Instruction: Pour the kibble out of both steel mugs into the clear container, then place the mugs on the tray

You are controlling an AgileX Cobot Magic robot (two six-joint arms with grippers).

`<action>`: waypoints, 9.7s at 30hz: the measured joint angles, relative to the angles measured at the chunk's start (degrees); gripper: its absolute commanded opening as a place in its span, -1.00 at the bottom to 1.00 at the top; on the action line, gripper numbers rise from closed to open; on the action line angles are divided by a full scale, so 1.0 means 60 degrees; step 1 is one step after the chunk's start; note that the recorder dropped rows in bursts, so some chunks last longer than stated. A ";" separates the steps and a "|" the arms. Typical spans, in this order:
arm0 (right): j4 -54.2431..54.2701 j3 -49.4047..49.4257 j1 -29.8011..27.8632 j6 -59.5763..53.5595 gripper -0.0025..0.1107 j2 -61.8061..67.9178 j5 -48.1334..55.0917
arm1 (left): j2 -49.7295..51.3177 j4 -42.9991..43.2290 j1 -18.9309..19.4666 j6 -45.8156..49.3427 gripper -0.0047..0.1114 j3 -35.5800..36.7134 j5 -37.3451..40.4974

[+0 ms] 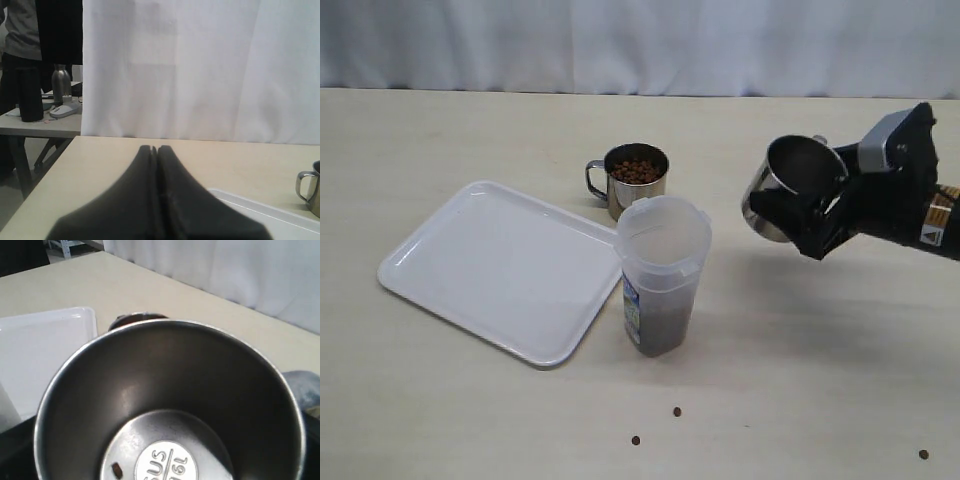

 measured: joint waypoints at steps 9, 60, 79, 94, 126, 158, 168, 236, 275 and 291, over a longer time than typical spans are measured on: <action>0.0225 -0.0554 0.0000 -0.2094 -0.87 0.2538 -0.1406 | 0.0000 0.0000 0.0000 0.0000 -0.92 0.0000 0.0000; 0.5472 0.5884 0.1560 0.2607 -0.87 -1.6894 1.0811 | 0.0000 0.0000 0.0000 0.0000 -0.92 0.0000 0.0000; 0.6380 0.5884 0.1560 0.2643 -0.87 -1.7252 1.1218 | 0.0000 0.0000 0.0000 0.0000 -0.92 0.0000 0.0000; 1.0123 0.5884 0.2335 -0.4373 -0.87 -1.7252 1.2082 | 0.0000 0.0000 0.0000 0.0000 -0.92 0.0000 0.0000; 1.0277 0.5884 0.0659 -0.4242 -0.87 -1.7252 1.2097 | 0.0000 0.0000 0.0000 0.0000 -0.92 0.0000 0.0000; 1.0296 0.5884 0.0659 -0.4242 -0.87 -1.7252 1.2141 | 0.0000 0.0186 0.0000 0.0000 -0.92 0.0000 -0.2024; 1.0296 0.5884 0.0659 -0.4242 -0.87 -1.7252 1.2160 | 0.5146 0.4627 0.0000 -0.2566 -0.92 0.0000 -0.5225; 1.0296 0.5884 0.0659 -0.4237 -0.87 -1.7252 1.2160 | 2.1057 1.2997 -0.2012 -0.5957 0.36 -1.1077 -0.9055; 1.0296 0.5884 0.0659 -0.4237 -0.87 -1.7252 1.2160 | 2.2786 1.3025 -0.2960 -0.6668 0.36 -1.3855 -0.8312; 1.0296 0.5884 0.0659 -0.4237 -0.87 -1.7252 1.2160 | 2.3544 1.2945 -0.3302 -0.7214 0.36 -1.4948 -0.8104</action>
